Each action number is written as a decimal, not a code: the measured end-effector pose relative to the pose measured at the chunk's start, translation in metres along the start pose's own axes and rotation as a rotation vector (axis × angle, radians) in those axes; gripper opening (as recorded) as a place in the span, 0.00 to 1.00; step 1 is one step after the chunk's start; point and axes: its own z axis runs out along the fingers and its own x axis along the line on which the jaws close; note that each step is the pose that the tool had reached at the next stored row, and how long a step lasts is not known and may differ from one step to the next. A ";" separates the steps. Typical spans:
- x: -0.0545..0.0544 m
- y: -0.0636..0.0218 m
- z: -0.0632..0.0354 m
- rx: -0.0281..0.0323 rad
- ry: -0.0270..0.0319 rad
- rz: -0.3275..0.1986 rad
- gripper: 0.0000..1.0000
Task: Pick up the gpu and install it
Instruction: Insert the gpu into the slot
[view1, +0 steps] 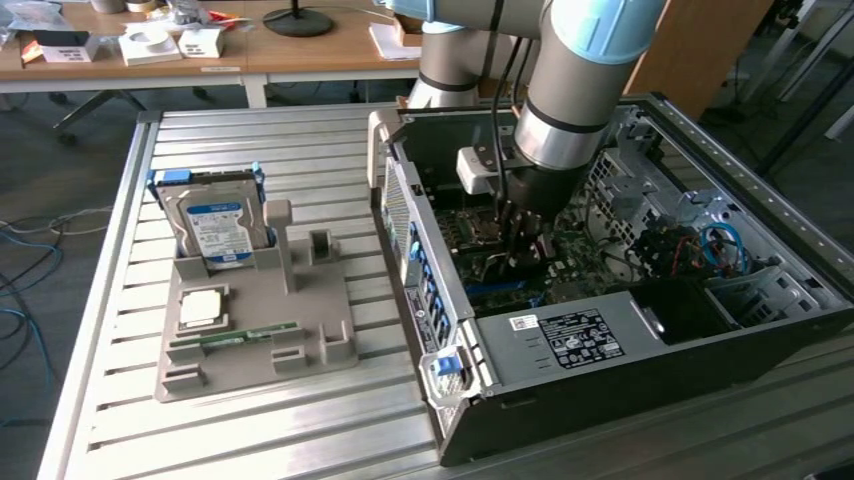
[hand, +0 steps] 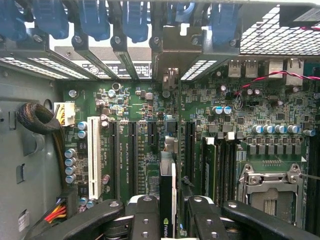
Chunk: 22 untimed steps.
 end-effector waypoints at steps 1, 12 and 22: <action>0.000 0.0000 0.0000 0.0000 0.0000 0.000 0.27; 0.000 0.0000 -0.0029 0.0000 -0.0001 0.000 0.34; -0.001 -0.0001 -0.0271 0.0000 0.0000 0.000 0.34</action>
